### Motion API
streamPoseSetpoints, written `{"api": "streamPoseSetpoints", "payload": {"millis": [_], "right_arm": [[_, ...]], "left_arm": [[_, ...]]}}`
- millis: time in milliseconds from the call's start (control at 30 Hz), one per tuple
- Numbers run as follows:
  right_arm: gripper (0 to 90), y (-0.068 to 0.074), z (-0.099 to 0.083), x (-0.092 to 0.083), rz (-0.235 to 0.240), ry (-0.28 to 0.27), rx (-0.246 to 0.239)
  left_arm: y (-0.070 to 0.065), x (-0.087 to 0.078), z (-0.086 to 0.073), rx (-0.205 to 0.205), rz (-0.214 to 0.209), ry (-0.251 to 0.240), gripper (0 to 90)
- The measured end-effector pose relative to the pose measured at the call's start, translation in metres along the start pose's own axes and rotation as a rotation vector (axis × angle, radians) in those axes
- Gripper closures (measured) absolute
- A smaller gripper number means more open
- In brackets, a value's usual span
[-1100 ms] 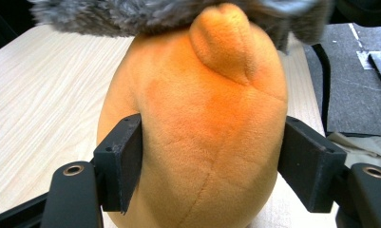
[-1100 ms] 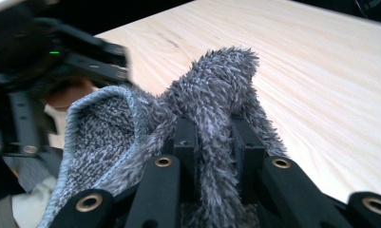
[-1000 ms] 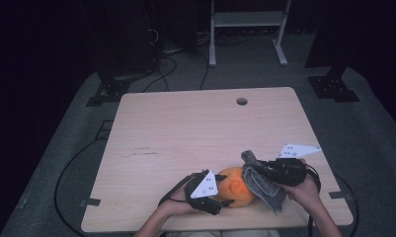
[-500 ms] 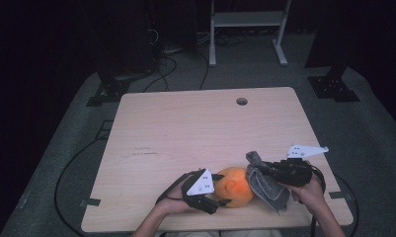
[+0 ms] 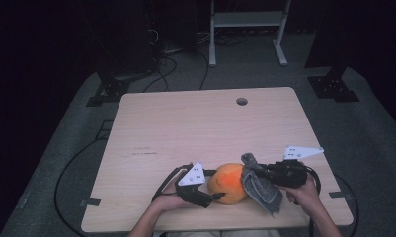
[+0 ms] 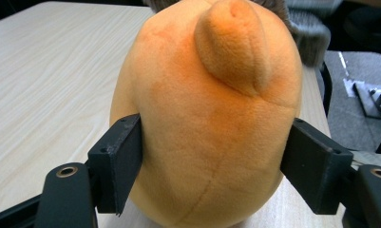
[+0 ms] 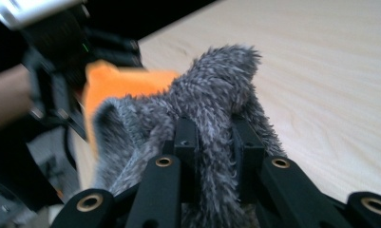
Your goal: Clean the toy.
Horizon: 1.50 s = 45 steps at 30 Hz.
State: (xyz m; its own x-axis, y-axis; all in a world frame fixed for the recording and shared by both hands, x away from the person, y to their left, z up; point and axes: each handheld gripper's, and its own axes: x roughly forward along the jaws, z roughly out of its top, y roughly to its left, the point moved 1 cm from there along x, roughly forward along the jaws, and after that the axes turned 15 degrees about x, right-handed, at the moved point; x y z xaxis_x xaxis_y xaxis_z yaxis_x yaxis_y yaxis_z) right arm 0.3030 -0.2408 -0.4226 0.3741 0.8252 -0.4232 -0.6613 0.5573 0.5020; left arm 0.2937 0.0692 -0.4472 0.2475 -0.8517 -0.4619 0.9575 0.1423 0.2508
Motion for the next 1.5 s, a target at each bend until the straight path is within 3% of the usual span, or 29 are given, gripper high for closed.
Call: {"api": "streamPoseSetpoints", "payload": {"millis": [100,133,200,333,367,433,500,567,733,833,900,967,1033,1167,1200,1300,1367,1500], "right_arm": [[75.5,-0.009,-0.003,0.005,-0.025,0.016,0.045],[75.5,-0.011,-0.004,0.004,-0.054,0.029,0.046],[75.5,-0.013,-0.006,0.002,-0.068,0.032,0.05],[75.0,-0.001,-0.002,-0.003,-0.002,-0.002,0.005],[74.9,0.0,-0.002,-0.002,-0.007,0.003,-0.004],[74.8,-0.002,-0.004,0.003,-0.027,0.021,-0.001],[75.0,-0.008,-0.006,0.005,-0.078,0.046,0.021],[75.1,-0.011,-0.007,0.003,-0.098,0.04,0.033],[74.6,0.011,0.002,-0.006,0.01,-0.056,-0.02],[74.2,0.018,0.001,0.004,-0.009,-0.015,-0.065],[74.2,0.014,-0.001,0.01,-0.025,-0.01,-0.048],[74.2,0.012,0.0,0.008,-0.042,-0.015,-0.033],[74.5,0.016,0.002,0.004,-0.052,-0.021,-0.047],[74.3,0.041,0.007,0.006,0.026,-0.049,-0.103],[73.9,0.048,0.008,0.009,0.024,-0.046,-0.129],[73.6,0.054,0.008,0.017,-0.011,-0.038,-0.173],[73.7,0.045,0.007,0.016,-0.047,-0.048,-0.158],[74.4,0.022,0.004,0.006,-0.128,-0.057,-0.082]], "left_arm": [[0.004,-0.001,-0.003,-0.036,-0.006,-0.021,26.2],[0.004,-0.001,-0.003,-0.041,-0.008,-0.022,26.2],[0.004,-0.002,-0.004,-0.035,-0.008,-0.022,25.8],[0.004,-0.001,-0.004,-0.035,0.001,-0.023,25.2],[0.005,-0.002,-0.004,-0.04,0.0,-0.024,25.3],[0.007,-0.002,-0.005,-0.064,0.004,-0.034,25.4],[0.009,-0.003,-0.006,-0.088,0.01,-0.044,25.6],[0.01,-0.003,-0.007,-0.094,0.015,-0.049,25.6],[0.011,-0.001,-0.009,-0.126,0.025,-0.072,24.9],[0.012,0.003,-0.01,-0.152,0.01,-0.064,15.7],[0.011,0.008,-0.011,-0.149,0.005,-0.047,12.5],[0.01,0.01,-0.009,-0.142,0.012,-0.046,14.2],[0.009,0.011,-0.007,-0.124,0.021,-0.044,18.1],[0.007,0.013,-0.006,-0.113,0.046,-0.055,24.4],[0.007,0.013,-0.006,-0.118,0.051,-0.054,24.8],[0.009,0.011,-0.008,-0.147,0.06,-0.057,25.8],[0.01,0.01,-0.009,-0.16,0.064,-0.065,27.6],[0.011,0.011,-0.009,-0.168,0.066,-0.075,28.6]]}}
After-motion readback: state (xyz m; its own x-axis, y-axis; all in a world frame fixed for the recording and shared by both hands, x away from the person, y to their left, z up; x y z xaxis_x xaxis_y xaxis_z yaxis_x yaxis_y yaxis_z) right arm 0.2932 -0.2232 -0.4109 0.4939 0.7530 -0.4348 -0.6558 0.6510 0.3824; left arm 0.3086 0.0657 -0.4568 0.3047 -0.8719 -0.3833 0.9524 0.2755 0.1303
